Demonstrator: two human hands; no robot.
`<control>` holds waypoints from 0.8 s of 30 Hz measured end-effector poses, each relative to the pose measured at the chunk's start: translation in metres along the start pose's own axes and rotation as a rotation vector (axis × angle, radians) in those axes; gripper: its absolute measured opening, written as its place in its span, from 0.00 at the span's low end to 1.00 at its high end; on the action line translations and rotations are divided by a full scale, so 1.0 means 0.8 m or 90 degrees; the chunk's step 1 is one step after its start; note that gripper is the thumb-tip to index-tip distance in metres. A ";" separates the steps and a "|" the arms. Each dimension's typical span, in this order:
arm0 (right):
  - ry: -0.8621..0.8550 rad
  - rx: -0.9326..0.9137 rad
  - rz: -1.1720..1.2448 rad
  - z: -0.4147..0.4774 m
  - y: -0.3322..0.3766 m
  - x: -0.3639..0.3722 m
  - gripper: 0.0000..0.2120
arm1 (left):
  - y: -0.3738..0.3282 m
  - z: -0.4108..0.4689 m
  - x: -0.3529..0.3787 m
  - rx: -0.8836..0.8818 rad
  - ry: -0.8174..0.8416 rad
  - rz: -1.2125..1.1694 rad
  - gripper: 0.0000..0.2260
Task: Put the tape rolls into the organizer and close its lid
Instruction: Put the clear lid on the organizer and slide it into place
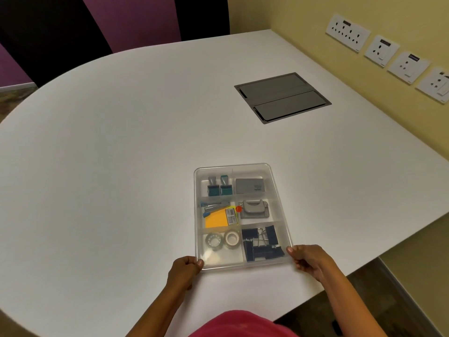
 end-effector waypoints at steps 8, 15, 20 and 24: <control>-0.021 -0.104 -0.074 0.021 0.054 0.013 0.08 | -0.045 0.027 -0.010 0.002 0.022 0.016 0.10; -0.029 -0.155 -0.086 0.055 0.140 0.036 0.17 | -0.123 0.086 -0.011 0.063 -0.042 -0.008 0.11; -0.028 -0.177 -0.066 0.083 0.196 0.050 0.23 | -0.169 0.133 -0.012 0.080 -0.077 -0.016 0.10; -0.032 -0.197 -0.096 0.109 0.234 0.062 0.17 | -0.200 0.159 -0.017 0.089 -0.086 -0.028 0.14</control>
Point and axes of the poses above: each hand's wrist, its own z-axis towards the middle knuckle, its own x-axis out of the palm, y = z × x, the point moved 2 cm from there along z, towards the middle knuckle
